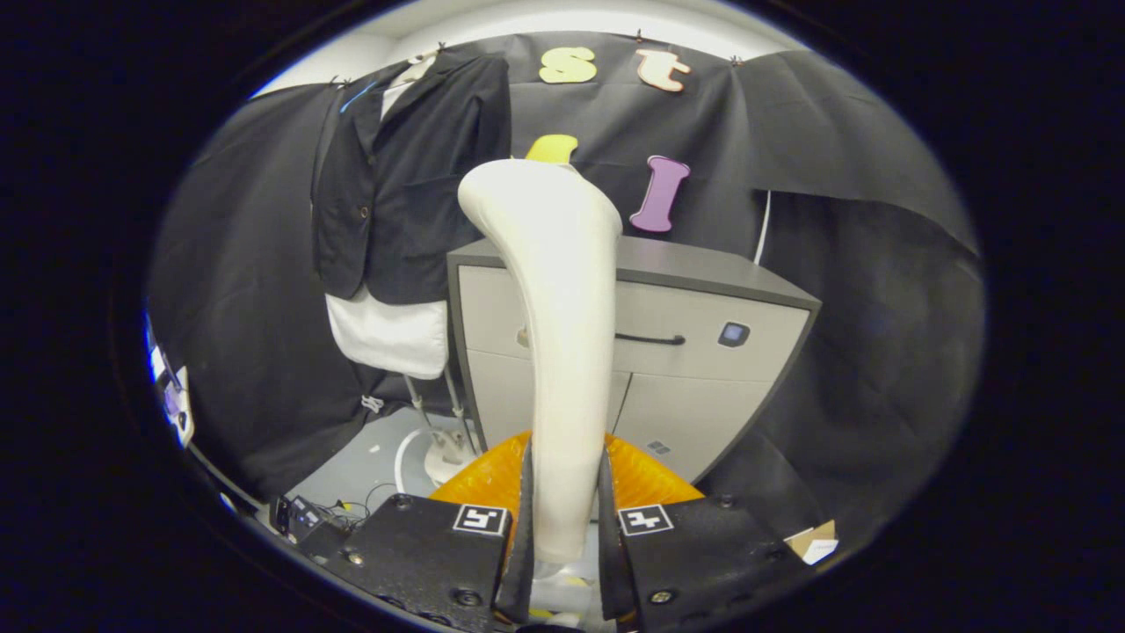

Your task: Iron the clothes twice with a garment steamer, once on the left side and once on the right side.

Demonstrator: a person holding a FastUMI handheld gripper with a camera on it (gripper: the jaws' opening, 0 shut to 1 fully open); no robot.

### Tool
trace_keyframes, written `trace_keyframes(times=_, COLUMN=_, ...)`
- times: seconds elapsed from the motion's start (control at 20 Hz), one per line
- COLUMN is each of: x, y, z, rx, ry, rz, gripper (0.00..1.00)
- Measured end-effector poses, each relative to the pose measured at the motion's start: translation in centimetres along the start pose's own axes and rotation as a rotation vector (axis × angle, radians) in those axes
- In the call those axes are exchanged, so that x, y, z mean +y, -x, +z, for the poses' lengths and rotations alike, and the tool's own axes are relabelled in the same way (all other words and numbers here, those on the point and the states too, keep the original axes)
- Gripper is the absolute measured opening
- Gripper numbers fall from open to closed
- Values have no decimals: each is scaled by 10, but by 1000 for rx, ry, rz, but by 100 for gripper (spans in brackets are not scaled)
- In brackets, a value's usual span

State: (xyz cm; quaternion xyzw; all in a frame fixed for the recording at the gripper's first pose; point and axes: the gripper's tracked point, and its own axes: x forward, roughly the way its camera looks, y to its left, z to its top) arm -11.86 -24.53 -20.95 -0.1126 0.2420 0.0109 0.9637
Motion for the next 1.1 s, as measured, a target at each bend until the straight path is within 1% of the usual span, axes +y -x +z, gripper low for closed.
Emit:
trace_keyframes(times=0.3, x=-10, y=3, z=-1, rx=17, ry=-44, rz=-57, gripper=33)
trace_keyframes(times=0.55, x=-12, y=8, z=-2, rx=27, ry=-51, rz=-87, gripper=33)
trace_keyframes(times=0.75, x=-12, y=9, z=-3, rx=39, ry=-62, rz=-91, gripper=33)
trace_keyframes(times=1.1, x=-12, y=11, z=2, rx=31, ry=-39, rz=-79, gripper=33)
